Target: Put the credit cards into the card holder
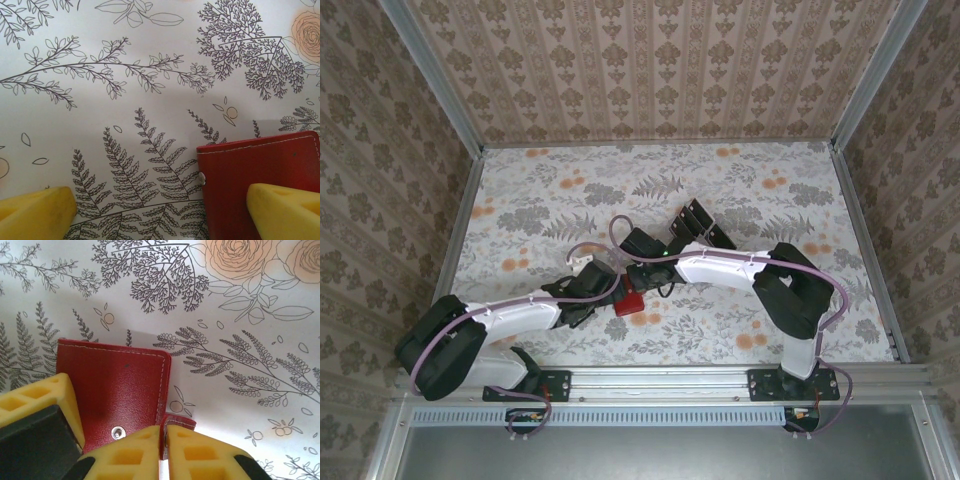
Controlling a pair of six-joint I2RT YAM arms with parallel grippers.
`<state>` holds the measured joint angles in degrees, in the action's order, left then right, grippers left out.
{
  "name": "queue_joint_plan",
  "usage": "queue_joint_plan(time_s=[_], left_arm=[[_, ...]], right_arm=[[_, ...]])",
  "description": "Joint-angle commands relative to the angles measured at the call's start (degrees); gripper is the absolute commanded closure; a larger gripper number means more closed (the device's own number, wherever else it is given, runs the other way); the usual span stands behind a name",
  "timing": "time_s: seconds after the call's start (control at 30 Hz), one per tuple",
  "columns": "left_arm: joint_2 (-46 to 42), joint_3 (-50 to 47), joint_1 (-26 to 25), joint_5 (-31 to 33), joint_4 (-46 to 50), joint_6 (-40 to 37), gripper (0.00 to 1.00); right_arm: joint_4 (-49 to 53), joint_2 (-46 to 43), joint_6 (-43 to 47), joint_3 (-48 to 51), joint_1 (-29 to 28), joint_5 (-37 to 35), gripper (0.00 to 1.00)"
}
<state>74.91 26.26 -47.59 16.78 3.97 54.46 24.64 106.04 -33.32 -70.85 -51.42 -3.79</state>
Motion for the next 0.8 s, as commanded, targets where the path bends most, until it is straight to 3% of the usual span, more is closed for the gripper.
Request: queue_joint_plan(time_s=[0.0,0.1,0.4,0.77], left_arm=[[3.0,-3.2,0.7,-1.1,2.6,1.8,0.0],[3.2,-3.1,0.7,-1.1,2.6,1.7,0.0],[3.3,-3.5,0.7,-1.1,2.4,1.8,0.0],[3.6,-3.8,0.6,-1.0,2.0,2.1,0.0]], right_arm=[[2.1,-0.9,0.5,-0.4,-0.2,-2.0,0.94],[2.5,-1.4,0.6,-0.2,-0.2,-2.1,1.0],[-1.5,-5.4,-0.5,2.6,-0.2,2.7,1.0],[-6.3,-2.1,-2.1,3.4,0.0,8.8,1.0]])
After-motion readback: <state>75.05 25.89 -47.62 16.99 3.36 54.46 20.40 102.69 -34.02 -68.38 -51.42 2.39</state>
